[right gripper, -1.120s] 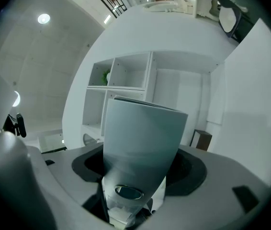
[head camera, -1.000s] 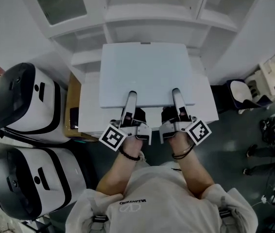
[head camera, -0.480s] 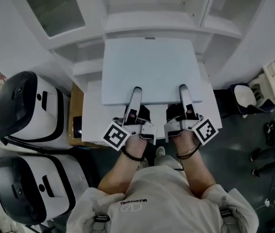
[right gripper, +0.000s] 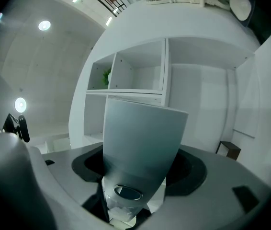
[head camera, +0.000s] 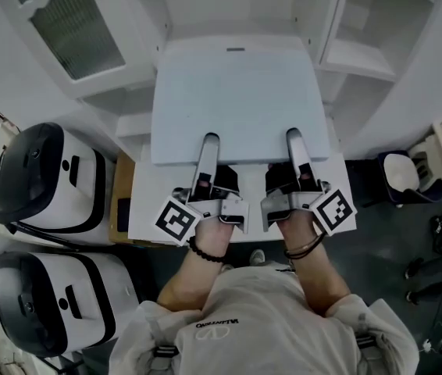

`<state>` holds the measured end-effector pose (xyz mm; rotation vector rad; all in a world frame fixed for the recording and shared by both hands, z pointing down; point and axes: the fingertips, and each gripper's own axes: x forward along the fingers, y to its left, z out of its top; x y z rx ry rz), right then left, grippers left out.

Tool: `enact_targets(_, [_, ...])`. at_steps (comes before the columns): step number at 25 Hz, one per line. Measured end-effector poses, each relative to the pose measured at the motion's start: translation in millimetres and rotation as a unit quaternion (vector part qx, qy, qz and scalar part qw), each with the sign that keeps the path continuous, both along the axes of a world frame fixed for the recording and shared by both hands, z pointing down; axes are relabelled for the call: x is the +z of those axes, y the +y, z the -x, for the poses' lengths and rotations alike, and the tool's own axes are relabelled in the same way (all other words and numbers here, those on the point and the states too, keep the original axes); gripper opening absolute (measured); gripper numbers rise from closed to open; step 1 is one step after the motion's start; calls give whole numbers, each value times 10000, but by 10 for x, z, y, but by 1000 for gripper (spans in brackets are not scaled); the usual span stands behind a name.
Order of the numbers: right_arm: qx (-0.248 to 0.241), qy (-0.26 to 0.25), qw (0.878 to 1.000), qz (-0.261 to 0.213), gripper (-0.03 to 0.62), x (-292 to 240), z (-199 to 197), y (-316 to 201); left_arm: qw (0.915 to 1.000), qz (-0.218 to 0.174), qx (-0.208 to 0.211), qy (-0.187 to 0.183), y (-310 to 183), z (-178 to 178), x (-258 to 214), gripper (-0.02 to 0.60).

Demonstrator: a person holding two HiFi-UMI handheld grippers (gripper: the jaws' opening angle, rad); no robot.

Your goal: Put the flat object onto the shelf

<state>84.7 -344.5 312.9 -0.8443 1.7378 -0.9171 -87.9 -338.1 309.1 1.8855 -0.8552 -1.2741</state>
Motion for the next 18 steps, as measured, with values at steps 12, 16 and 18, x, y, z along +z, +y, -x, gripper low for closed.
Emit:
enact_targets(12, [-58, 149, 9997, -207, 336, -316, -156, -380, 9998, -132, -51, 151, -318, -152, -243, 319])
enact_targets(16, [-24, 72, 10000, -63, 336, -273, -73, -537, 9999, -43, -45, 150, -493, -68, -243, 319])
enact_targets(18, [40, 82, 10000, -18, 336, -275, -59, -619, 9998, 23, 3, 175, -577, -50, -238, 319])
